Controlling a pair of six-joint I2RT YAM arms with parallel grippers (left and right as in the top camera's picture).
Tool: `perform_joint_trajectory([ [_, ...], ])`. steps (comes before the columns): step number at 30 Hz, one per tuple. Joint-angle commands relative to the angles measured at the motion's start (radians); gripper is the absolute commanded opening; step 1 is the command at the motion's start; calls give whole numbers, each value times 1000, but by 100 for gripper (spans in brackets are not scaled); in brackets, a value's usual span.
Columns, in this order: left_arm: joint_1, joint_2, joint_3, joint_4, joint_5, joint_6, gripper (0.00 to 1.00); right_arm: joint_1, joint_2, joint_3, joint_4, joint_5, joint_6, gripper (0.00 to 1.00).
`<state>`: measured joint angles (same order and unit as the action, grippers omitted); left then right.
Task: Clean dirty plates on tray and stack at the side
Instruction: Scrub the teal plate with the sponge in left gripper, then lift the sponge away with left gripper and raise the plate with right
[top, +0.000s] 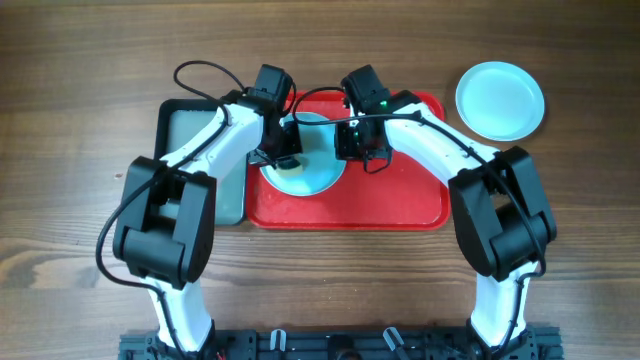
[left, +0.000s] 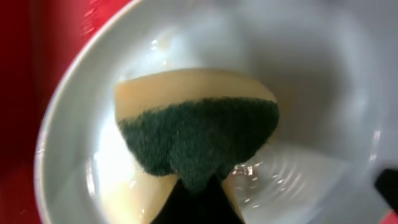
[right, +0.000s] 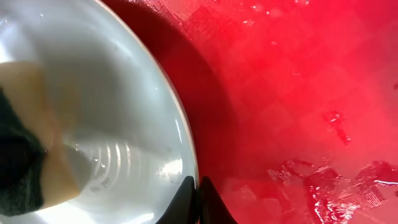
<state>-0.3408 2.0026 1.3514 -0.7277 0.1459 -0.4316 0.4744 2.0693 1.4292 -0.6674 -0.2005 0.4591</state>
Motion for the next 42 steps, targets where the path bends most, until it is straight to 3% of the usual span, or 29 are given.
perform_joint_trajectory([
  [1, -26, 50, 8, 68, 120, 8, 4, 5, 22, -5, 4, -10, -15, 5],
  [14, -49, 101, 57, 246, 355, 8, 4, 5, 22, -5, 4, -9, -16, 4],
  [21, 20, -130, 250, 214, 302, 8, 4, 5, 22, -5, 2, -2, -37, 5],
  [24, 95, -214, 250, 71, 135, 9, 4, 5, 22, -5, 2, -2, -38, 11],
  [27, 216, -228, 250, -198, -45, 31, 4, 5, 22, -5, 5, -2, -39, 26],
  [31, 417, -228, 249, -430, -69, 167, 4, 5, 22, -14, 37, 21, -40, 32],
  [34, 499, -228, 214, -459, -36, 248, 4, 5, 22, -49, 89, 21, -39, 32],
  [38, 504, -228, 101, -422, -18, 314, 6, 5, 22, -49, 99, 21, -40, 31],
  [41, 501, -228, 17, -352, 41, 317, 6, 5, 22, -49, 110, 21, -39, 19],
  [42, 501, -228, 0, -327, 83, 323, 6, 5, 22, -49, 110, 21, -40, 11],
])
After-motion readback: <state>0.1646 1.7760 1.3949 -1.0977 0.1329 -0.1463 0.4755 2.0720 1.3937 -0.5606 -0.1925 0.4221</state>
